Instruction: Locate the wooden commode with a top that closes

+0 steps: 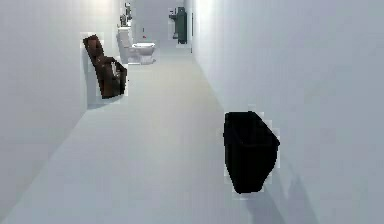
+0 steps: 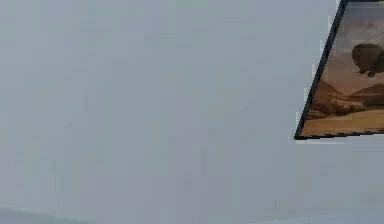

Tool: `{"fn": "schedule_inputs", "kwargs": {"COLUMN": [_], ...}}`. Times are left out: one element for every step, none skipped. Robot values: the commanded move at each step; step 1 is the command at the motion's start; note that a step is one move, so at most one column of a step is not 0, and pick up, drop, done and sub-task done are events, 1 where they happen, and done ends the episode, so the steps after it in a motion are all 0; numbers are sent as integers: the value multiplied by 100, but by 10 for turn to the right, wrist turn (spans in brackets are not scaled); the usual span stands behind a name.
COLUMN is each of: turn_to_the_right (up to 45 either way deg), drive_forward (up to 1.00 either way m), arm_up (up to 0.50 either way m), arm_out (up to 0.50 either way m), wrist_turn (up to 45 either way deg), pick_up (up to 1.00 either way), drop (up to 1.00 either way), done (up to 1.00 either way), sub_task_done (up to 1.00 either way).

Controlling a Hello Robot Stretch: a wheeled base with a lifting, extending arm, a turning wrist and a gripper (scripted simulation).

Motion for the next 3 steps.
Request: {"fn": "schedule_inputs", "kwargs": {"turn_to_the_right": [-30, 450, 450], "drive_forward": [0, 0, 0], "arm_up": [0, 0, 0], "arm_out": [0, 0, 0], "wrist_turn": [0, 0, 0], "pick_up": [0, 0, 0], "drop": [0, 0, 0], "done": [0, 0, 0], "sub_task_done": [0, 0, 0]}}
